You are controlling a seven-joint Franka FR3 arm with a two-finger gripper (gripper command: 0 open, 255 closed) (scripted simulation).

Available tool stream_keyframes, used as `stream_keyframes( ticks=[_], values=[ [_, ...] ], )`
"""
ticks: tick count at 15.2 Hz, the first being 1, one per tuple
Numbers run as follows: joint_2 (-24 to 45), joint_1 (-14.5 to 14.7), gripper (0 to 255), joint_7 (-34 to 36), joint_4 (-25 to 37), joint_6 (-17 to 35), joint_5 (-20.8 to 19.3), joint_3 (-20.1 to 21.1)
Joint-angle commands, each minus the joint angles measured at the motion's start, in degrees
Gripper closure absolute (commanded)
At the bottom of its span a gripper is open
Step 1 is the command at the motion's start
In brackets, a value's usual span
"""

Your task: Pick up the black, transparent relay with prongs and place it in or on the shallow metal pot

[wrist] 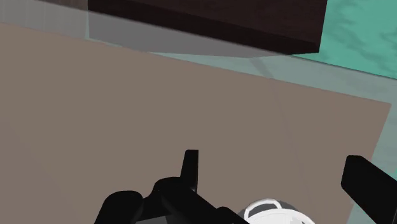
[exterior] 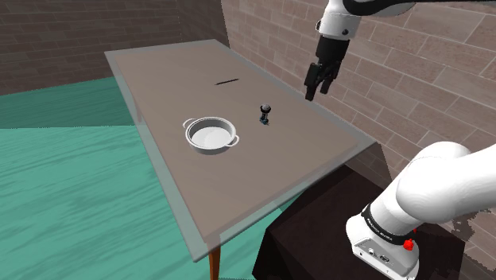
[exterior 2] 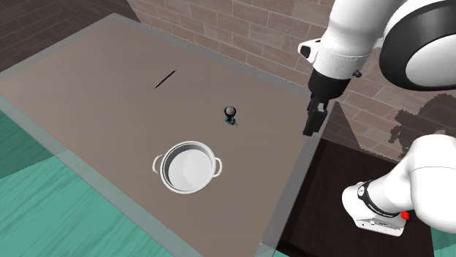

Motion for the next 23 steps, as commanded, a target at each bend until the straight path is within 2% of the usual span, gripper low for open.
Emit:
stream_keyframes(
  ticks=[1,12,23],
  values=[
    [3.96,-0.32,0,-0.09,0.73,3.64,-0.32,-0.17],
    [25.36,-1.96,0,-0.32,7.89,19.53,-1.48,-1.57],
    [48.19,-3.64,0,-0.36,23.86,28.06,-1.32,-3.15]
  ],
)
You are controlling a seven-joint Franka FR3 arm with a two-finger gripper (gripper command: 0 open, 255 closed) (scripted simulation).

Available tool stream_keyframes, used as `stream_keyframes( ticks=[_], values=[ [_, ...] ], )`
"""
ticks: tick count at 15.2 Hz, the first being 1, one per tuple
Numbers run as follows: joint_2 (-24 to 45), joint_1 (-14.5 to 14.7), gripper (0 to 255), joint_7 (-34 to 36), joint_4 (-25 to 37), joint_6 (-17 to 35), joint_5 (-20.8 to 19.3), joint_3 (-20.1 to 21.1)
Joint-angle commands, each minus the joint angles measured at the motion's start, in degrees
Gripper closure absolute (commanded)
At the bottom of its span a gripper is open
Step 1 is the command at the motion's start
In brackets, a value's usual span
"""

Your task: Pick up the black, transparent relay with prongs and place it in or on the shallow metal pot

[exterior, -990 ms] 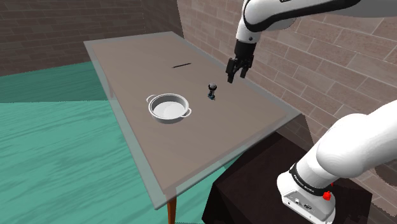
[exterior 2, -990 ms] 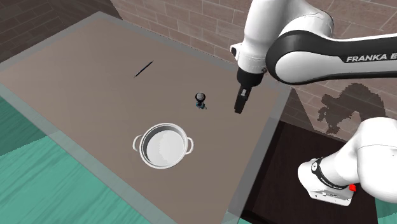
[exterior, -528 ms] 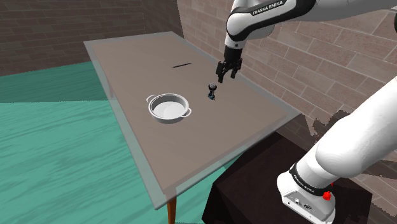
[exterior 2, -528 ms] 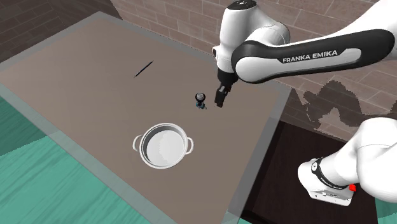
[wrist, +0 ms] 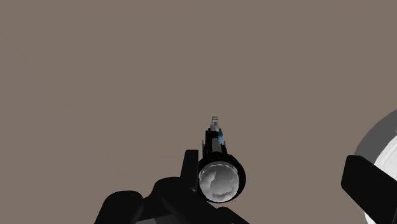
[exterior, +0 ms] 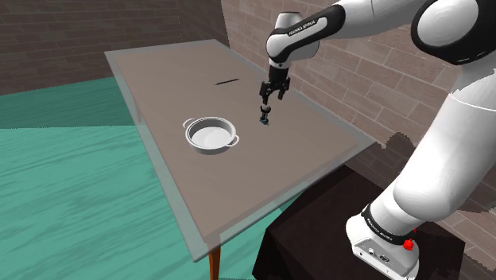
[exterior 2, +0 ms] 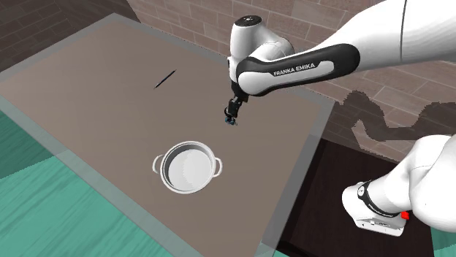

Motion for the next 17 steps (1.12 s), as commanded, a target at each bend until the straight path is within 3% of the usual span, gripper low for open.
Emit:
stream_keyframes(
  ticks=[1,4,12,17],
  values=[
    [4.64,-0.39,0,-0.01,4.3,0.68,0.16,-0.26],
    [11.07,-1.04,0,0.05,10.51,1.36,0.41,-0.58],
    [14.26,-1.13,0,-0.22,9.01,6.05,0.86,-0.34],
    [14.26,-1.13,0,-0.22,9.01,6.05,0.86,-0.34]
  ],
)
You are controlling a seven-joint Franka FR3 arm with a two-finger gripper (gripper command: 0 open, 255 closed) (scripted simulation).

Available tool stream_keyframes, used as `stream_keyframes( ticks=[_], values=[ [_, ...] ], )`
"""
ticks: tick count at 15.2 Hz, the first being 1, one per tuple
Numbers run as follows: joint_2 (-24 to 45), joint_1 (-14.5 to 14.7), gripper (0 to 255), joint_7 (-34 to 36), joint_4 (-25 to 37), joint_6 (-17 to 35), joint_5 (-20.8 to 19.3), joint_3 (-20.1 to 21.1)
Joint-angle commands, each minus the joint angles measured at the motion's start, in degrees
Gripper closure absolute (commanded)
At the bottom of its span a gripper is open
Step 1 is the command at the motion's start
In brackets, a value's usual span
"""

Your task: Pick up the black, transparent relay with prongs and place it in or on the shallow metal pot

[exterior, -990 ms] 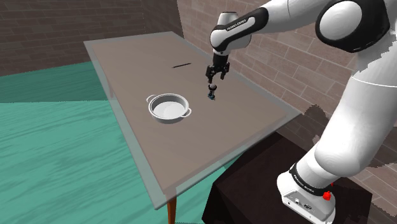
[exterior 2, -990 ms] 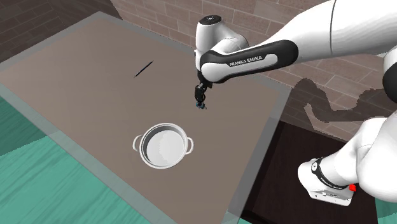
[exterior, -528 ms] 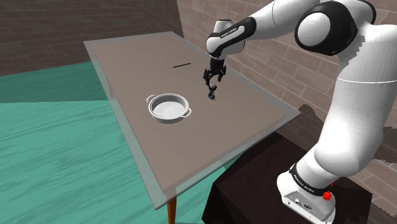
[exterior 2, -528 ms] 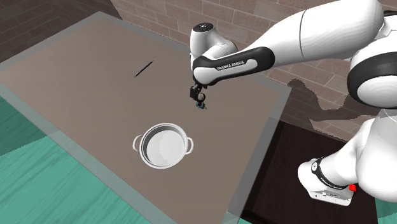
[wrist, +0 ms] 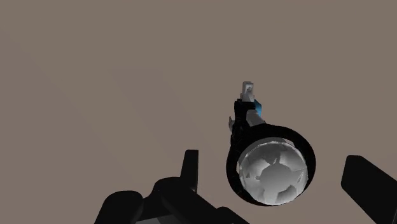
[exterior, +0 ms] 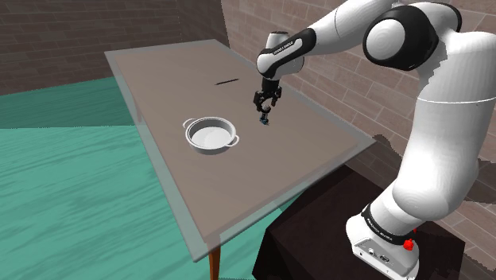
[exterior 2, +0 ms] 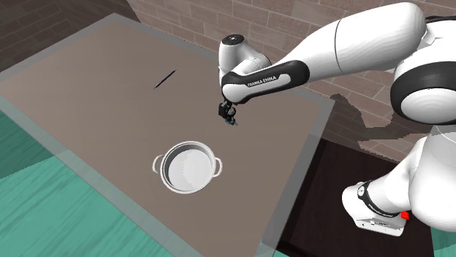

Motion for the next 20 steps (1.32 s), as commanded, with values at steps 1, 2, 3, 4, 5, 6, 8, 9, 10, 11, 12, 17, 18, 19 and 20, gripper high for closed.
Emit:
stream_keyframes(
  ticks=[1,2,3,4,5,6,8,9,10,11,12,17,18,19,20],
  values=[
    [0.02,0.0,0,0.0,-0.01,0.04,0.0,0.0],
    [0.02,0.0,0,0.0,-0.01,0.04,0.0,0.0],
    [0.01,0.0,0,0.0,-0.01,0.03,0.0,0.0],
    [0.01,0.0,255,0.0,-0.01,0.03,0.0,0.0],
    [0.01,0.0,255,0.0,-0.01,0.03,0.0,0.0],
    [0.01,0.0,255,0.0,-0.01,0.03,0.0,0.0],
    [0.03,0.01,255,0.01,0.01,0.02,0.0,0.0],
    [0.04,0.01,255,0.01,0.0,0.04,0.0,0.0],
    [0.03,0.0,255,0.0,-0.02,0.05,0.0,0.0],
    [0.01,0.0,255,0.0,-0.04,0.06,0.0,0.0],
    [0.02,-0.01,255,-0.01,-0.03,0.06,0.01,0.0],
    [-1.67,0.08,255,0.2,0.76,-2.41,-0.24,-0.12],
    [-2.07,0.09,255,0.25,0.98,-3.03,-0.3,-0.15],
    [-2.46,0.11,255,0.3,1.22,-3.66,-0.36,-0.18],
    [-2.84,0.12,255,0.34,1.47,-4.29,-0.42,-0.2]
  ],
)
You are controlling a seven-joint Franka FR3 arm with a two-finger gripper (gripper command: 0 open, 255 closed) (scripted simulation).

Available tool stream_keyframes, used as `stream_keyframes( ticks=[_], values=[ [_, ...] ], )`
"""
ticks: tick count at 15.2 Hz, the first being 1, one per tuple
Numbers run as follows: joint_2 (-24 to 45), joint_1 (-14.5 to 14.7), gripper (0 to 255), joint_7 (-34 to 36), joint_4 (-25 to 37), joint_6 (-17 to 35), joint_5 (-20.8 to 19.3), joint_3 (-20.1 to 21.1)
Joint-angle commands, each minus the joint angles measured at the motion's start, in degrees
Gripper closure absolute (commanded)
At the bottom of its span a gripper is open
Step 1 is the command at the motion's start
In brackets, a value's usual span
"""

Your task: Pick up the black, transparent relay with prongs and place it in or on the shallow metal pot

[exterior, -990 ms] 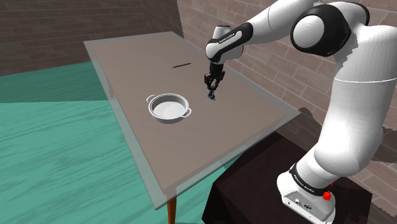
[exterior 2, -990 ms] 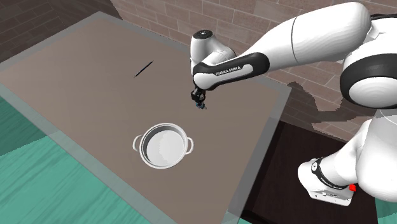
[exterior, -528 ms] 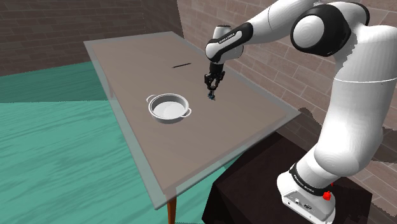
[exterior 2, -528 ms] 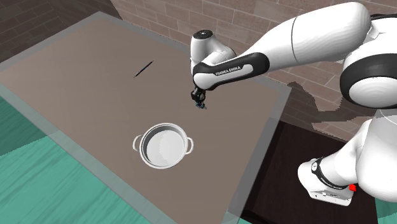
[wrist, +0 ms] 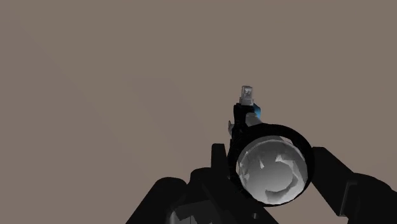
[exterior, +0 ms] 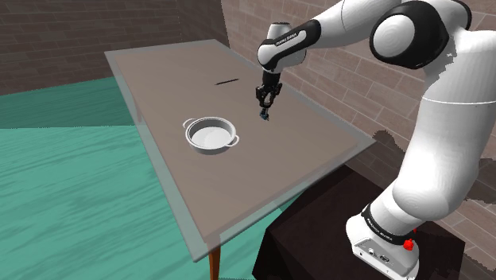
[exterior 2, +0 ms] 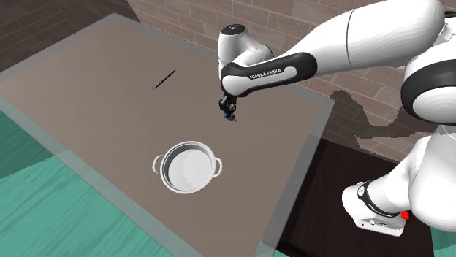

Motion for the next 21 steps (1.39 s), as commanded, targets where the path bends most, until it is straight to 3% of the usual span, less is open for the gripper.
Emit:
stream_keyframes(
  ticks=[1,16,21],
  values=[
    [-0.82,-0.02,255,0.03,0.48,-1.31,-0.11,-0.07],
    [-5.09,0.09,255,0.61,5.73,-10.81,-0.78,-0.33],
    [-4.73,4.1,255,6.84,7.64,-12.17,-1.45,1.64]
  ],
)
